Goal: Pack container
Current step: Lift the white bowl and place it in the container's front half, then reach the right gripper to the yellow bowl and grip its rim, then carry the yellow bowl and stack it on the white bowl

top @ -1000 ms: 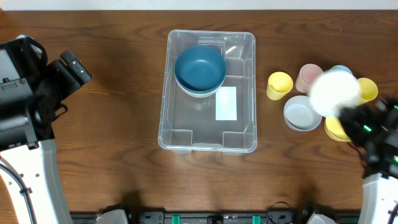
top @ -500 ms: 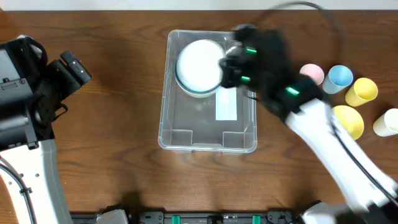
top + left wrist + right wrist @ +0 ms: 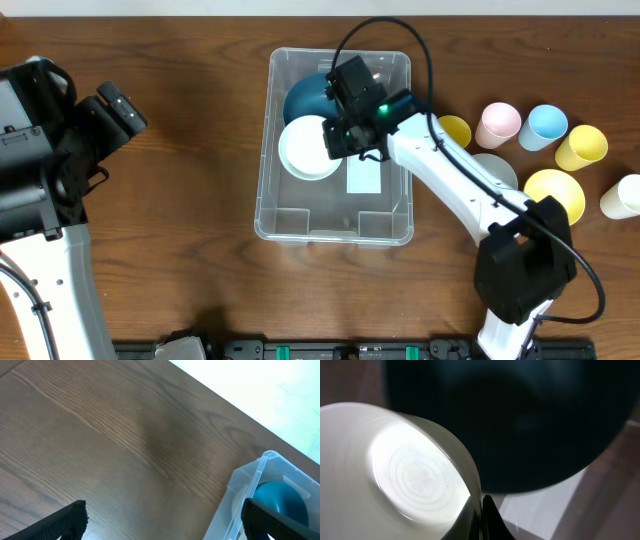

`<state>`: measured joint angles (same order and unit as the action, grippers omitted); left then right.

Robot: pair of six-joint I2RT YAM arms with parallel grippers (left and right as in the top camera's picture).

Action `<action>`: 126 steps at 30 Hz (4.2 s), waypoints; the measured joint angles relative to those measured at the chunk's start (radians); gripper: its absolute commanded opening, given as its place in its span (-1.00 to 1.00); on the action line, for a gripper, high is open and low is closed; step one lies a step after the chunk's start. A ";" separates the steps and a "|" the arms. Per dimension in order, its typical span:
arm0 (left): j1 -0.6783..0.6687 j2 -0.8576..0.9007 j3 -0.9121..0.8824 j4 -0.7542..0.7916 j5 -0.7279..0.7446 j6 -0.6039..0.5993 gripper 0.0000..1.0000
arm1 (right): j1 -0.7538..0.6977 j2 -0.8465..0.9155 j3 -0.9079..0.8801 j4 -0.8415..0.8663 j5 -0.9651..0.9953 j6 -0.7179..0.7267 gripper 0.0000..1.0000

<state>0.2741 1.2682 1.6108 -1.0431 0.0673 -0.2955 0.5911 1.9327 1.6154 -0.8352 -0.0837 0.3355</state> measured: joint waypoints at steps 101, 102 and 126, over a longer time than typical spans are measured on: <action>0.000 0.000 0.000 0.000 0.000 0.000 0.96 | -1.140 -0.428 -0.806 0.102 0.132 0.377 -0.98; 0.000 0.000 0.000 0.000 0.000 0.000 0.96 | -1.140 -0.443 -0.806 0.089 0.132 0.377 -0.98; 0.000 0.000 0.000 0.000 0.000 0.000 0.96 | -0.253 -0.779 -0.367 0.059 -0.051 0.126 -0.97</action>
<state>0.2741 1.2682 1.6108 -1.0431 0.0673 -0.2955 0.3382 1.1538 1.2480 -0.7765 -0.1349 0.4610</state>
